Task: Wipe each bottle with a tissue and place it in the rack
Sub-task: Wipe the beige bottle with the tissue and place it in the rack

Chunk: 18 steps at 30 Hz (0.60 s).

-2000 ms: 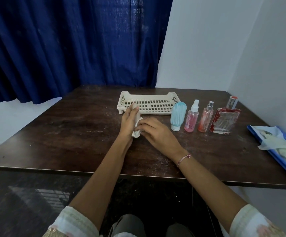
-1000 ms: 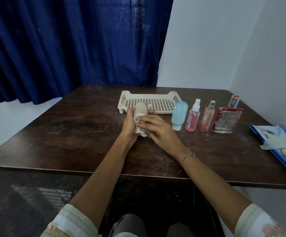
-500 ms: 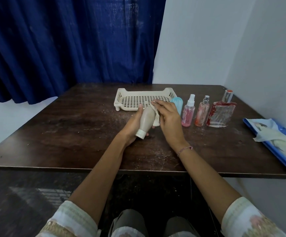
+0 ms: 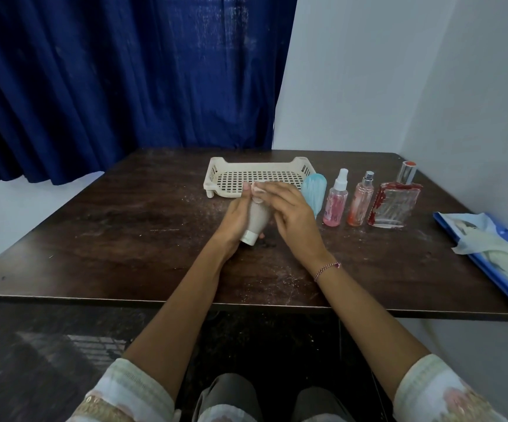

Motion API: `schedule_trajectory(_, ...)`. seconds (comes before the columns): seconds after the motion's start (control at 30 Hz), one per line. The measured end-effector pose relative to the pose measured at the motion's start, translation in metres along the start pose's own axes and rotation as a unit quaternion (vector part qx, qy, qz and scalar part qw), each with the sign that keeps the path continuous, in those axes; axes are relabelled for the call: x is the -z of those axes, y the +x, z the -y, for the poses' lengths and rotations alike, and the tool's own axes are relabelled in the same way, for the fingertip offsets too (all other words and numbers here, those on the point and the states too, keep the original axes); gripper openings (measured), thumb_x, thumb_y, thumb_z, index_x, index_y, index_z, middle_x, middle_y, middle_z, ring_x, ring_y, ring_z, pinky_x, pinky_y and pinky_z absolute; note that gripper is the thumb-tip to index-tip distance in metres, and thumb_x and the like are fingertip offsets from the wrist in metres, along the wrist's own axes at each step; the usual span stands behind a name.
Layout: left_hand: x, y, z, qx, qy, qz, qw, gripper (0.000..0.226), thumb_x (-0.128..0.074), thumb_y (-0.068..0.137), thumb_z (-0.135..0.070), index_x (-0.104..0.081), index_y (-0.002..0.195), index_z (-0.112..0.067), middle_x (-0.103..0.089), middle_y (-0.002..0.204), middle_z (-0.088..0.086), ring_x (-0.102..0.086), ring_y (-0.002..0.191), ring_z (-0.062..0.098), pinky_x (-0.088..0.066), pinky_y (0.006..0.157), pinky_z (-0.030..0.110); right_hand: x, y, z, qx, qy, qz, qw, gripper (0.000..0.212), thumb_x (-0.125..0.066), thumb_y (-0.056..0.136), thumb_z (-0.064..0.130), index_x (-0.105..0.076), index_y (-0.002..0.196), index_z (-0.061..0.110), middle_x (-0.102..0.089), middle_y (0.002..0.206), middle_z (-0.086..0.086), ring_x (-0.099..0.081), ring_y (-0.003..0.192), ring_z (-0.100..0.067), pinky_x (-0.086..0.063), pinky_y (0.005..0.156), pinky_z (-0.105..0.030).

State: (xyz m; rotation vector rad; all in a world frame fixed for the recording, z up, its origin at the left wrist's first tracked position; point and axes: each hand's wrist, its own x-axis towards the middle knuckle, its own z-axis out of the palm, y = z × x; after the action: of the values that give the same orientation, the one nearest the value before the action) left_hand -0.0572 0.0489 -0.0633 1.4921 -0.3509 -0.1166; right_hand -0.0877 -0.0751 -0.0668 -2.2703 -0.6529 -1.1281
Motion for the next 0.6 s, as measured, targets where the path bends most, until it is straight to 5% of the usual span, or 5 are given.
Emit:
schedule_trajectory(0.1,0.0010,-0.0011,0.0006,-0.012,-0.011,0.025,1.000,0.051,-0.033,0.089,-0.057,-0.062,0.096,-0.016,-0.067,0.070,0.006,-0.064,0.060,0.013,-0.051,0.044,0.025,0.0028,0.0004,0.0005,-0.035,0.017,-0.025,0.999,0.037,-0.053,0.090,0.002,-0.054,0.127,0.006,-0.060,0.118,-0.009,-0.048,0.114,-0.015,-0.035,0.104,-0.020)
schedule_trajectory(0.23,0.0012,-0.0011,0.0046,-0.051,-0.003,0.059,0.997,0.036,-0.047,0.092,-0.040,-0.061,0.099,-0.008,-0.066,0.067,0.004,-0.063,0.057,0.012,-0.049,0.040,0.022,0.0029,0.0004,-0.0030,-0.074,0.034,-0.048,0.996,0.035,-0.051,0.092,0.002,-0.055,0.126,0.007,-0.059,0.114,-0.009,-0.050,0.110,-0.016,-0.040,0.100,-0.024)
schedule_trajectory(0.43,0.0015,-0.0006,0.0048,-0.074,-0.025,0.021,0.997,0.030,-0.044,0.098,-0.029,-0.053,0.116,-0.007,-0.069,0.082,0.006,-0.067,0.062,0.018,-0.052,0.041,0.026,0.0000,0.0004,-0.0085,-0.110,0.067,-0.057,0.990,0.029,-0.051,0.094,0.006,-0.056,0.123,0.007,-0.057,0.113,-0.006,-0.052,0.108,-0.015,-0.044,0.097,-0.030)
schedule_trajectory(0.6,0.0029,0.0000,0.0042,-0.092,-0.023,-0.014,0.995,0.023,-0.041,0.100,-0.028,-0.053,0.107,-0.009,-0.063,0.086,0.002,-0.064,0.065,0.012,-0.054,0.045,0.030,0.0002,0.0004,-0.0084,-0.103,0.058,-0.077,0.990,0.021,-0.060,0.088,0.009,-0.064,0.109,0.010,-0.063,0.108,0.000,-0.049,0.105,-0.009,-0.038,0.093,-0.014)
